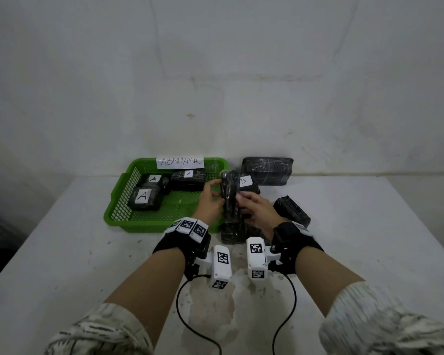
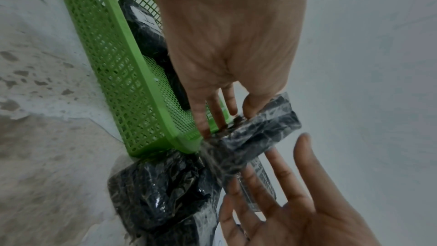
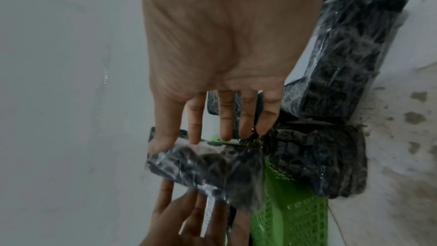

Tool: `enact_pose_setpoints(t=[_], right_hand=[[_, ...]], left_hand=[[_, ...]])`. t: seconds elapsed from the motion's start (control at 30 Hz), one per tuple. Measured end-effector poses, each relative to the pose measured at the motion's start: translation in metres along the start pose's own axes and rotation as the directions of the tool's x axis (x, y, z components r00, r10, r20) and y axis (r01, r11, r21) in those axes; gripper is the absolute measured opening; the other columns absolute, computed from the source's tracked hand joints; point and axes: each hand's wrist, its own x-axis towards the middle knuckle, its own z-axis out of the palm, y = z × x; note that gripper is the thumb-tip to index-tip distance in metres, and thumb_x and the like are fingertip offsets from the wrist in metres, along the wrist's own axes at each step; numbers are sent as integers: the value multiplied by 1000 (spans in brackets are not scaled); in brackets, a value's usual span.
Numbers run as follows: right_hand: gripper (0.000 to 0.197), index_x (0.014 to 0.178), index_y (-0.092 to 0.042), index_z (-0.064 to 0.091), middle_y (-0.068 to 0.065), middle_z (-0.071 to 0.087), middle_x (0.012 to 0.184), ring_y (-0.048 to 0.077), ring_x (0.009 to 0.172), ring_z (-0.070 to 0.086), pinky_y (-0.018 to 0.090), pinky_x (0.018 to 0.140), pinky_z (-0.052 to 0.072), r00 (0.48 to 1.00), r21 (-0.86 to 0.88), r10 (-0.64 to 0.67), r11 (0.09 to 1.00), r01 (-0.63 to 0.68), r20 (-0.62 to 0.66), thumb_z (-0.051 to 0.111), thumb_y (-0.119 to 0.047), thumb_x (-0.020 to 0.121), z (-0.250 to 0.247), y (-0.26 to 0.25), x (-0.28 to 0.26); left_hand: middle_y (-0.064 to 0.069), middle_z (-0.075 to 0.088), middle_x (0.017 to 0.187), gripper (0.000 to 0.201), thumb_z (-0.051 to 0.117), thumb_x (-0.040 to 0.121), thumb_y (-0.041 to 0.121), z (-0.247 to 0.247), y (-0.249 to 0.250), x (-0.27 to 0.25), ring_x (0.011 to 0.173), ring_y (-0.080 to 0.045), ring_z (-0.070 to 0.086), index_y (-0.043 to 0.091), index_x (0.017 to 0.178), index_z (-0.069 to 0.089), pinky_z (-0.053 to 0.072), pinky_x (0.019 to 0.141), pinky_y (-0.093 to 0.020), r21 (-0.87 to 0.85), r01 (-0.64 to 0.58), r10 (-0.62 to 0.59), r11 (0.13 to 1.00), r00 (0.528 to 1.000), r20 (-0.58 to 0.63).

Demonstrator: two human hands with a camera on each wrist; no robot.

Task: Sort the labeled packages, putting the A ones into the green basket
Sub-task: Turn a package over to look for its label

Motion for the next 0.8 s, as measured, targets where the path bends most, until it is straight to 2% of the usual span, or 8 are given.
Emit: enact_pose_setpoints(t=[0.07,0.17,0.3,0.37,0.43,0.63,0.73,0.8], right_hand=[[6,91,-24,62,1,60,96,19,84,57,33,72,44,1000,27,16,1000,-16,-6,64,-29,90,-1,-1,0],[20,80,-20,51,2,58,85,20,80,55,35,67,44,999,34,40,999,-40,-20,69,-29,86,-2,-3,2],[29,70,-20,44,2,47,70,18,68,44,31,60,37,992,-72,-31,997,22,-120,70,-15,82,0,-1,6],[30,68,-19,43,0,44,66,18,67,42,30,59,34,988,-173,-84,983,61,-128,68,-10,81,0,1,7],[30,67,-19,42,0,43,64,17,63,41,29,59,34,988,-219,-98,973,70,-122,66,-8,82,-1,1,5],[22,79,-15,46,5,54,71,17,64,51,29,59,42,994,-169,-80,983,66,-79,63,-3,88,2,-2,1],[13,95,-12,55,11,64,87,24,78,61,41,74,52,998,-121,-48,992,44,-27,66,-9,88,7,-6,-1],[21,107,-7,57,11,66,90,29,86,63,54,83,54,1000,-125,-16,992,15,-12,65,-9,88,9,-7,0]], left_hand=[[-10,52,102,45,40,92,-8,-1,1,2,85,-21,56,14,132,38,50,67,-34,-48,46,-44,998,998,47],[-4,55,86,36,36,97,0,3,2,-2,73,-14,54,15,128,43,47,66,-34,-84,94,-85,992,991,106],[-4,57,97,19,43,98,15,12,3,-3,83,-16,55,16,117,40,45,63,-29,-153,134,-121,979,989,89],[-6,54,105,24,52,94,22,13,2,-1,88,-17,56,15,112,37,46,61,-28,-111,110,-104,988,993,53],[-4,52,97,32,59,91,19,13,1,1,79,-13,55,15,110,34,46,58,-26,-49,66,-65,997,998,27],[3,48,79,38,68,82,9,11,-3,7,70,-14,50,13,102,35,40,57,-21,173,-64,82,983,991,-101],[6,45,77,38,68,83,12,9,0,8,69,-11,47,12,103,35,36,56,-16,158,-74,107,985,971,-215],[6,45,78,38,67,84,13,7,1,9,72,-13,48,12,105,36,37,55,-13,103,-71,95,992,965,-243]])
